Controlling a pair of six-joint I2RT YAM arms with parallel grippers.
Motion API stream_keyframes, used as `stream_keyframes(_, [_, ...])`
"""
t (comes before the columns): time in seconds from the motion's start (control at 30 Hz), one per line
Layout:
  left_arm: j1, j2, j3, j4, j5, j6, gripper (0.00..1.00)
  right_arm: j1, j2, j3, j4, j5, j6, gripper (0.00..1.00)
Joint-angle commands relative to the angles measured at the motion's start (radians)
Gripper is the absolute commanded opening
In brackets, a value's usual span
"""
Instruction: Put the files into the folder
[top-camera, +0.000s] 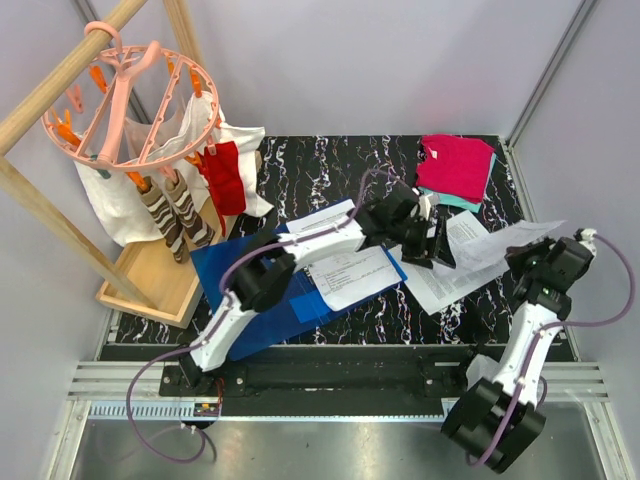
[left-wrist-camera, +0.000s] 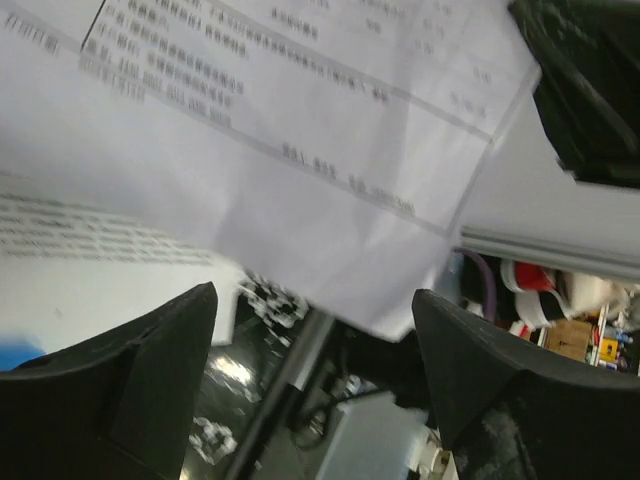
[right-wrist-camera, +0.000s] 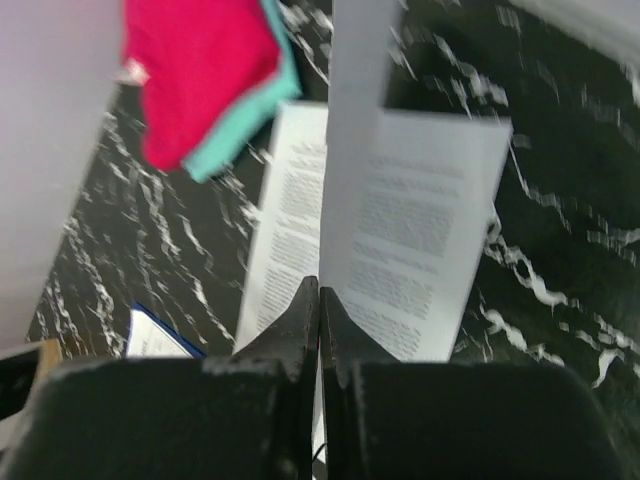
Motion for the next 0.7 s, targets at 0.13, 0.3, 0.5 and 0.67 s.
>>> stream_keyframes(0.13, [0.068,-0.579,-0.237,0.057,0.033,0.158,0.84,0.103,-0.035,0.241,0.045,-0.075,-0.047,0.00])
stream_keyframes(0.3, [0.209,-0.877,-0.568,-0.018,-0.069,0.274,0.84,0.379,0.101,0.417,0.064,-0.133,-0.110,0.00])
stream_keyframes(0.5, [0.356,-1.299,-0.889,-0.169,-0.407,0.397,0.84,0.759,0.281,0.558,0.117,-0.293,-0.173,0.00])
stream_keyframes(0.67, [0.370,-1.531,-1.008,-0.271,-0.686,0.440,0.86,0.936,0.409,0.562,0.305,-0.544,-0.074,0.00])
